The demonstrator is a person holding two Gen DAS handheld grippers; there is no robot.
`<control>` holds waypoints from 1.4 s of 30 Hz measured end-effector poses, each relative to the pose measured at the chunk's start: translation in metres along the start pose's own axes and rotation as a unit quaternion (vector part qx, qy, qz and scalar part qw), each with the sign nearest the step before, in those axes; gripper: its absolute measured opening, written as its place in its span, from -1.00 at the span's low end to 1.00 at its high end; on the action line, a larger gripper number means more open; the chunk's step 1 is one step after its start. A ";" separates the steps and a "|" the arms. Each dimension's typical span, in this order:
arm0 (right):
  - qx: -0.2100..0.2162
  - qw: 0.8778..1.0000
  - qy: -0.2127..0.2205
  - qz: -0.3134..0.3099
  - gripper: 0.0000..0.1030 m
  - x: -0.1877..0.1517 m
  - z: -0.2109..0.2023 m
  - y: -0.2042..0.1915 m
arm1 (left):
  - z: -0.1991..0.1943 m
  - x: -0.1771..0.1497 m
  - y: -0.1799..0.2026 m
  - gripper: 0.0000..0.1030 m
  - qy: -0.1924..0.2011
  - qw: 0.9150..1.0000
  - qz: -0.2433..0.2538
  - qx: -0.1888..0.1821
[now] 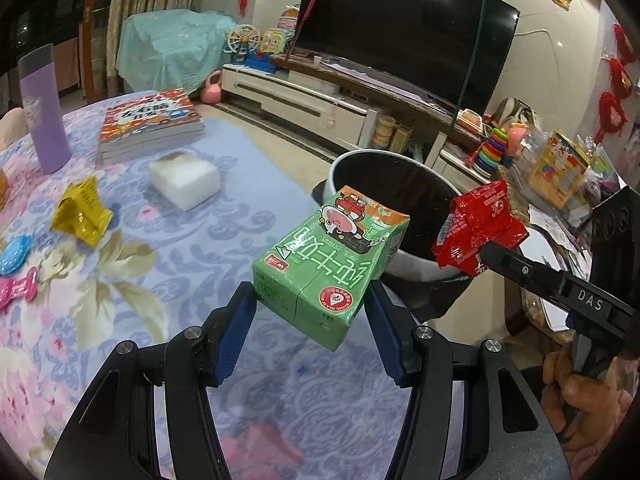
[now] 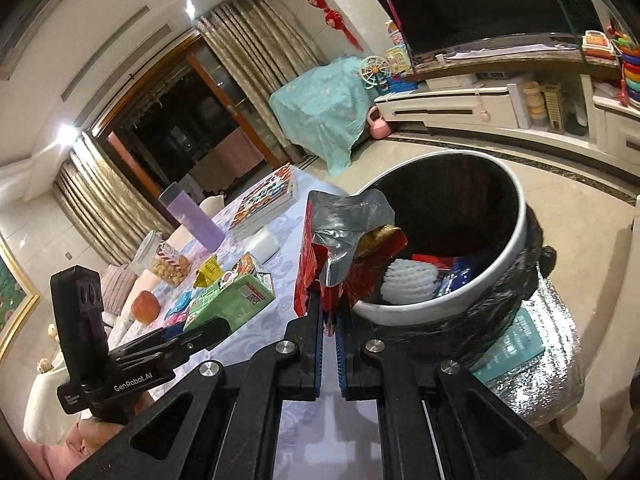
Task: Collect trash
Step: 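Carry the green carton and red wrapper with both tools over the bin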
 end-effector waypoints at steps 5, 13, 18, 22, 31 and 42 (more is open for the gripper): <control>-0.006 1.000 0.005 0.004 -0.90 0.006 -0.005 0.009 | 0.007 0.009 0.013 0.09 0.002 1.000 0.009 -0.004; -0.014 1.000 0.013 0.006 -0.90 0.017 -0.009 0.022 | 0.022 0.020 0.030 0.09 -0.002 1.000 0.023 -0.007; -0.019 1.000 0.011 0.007 -0.90 0.022 -0.006 0.031 | 0.031 0.023 0.035 0.09 -0.009 1.000 0.026 -0.006; -0.024 1.000 0.007 0.009 -0.90 0.024 -0.003 0.036 | 0.038 0.027 0.039 0.09 -0.011 0.999 0.031 -0.002; -0.038 0.999 -0.004 0.011 -0.89 0.029 0.002 0.044 | 0.050 0.034 0.049 0.09 -0.017 0.999 0.039 0.002; -0.047 0.999 -0.016 0.015 -0.89 0.033 0.008 0.051 | 0.063 0.043 0.056 0.09 -0.021 0.999 0.044 0.005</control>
Point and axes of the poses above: each gripper's, at about its wrist camera, not at the fingertips, and z roughly the way its jaws point, y to its right, x to its top, the point moved 9 cm from there along z, roughly the way its jaws point, and after that the axes turned 2 degrees about x, right-handed, at the moved point
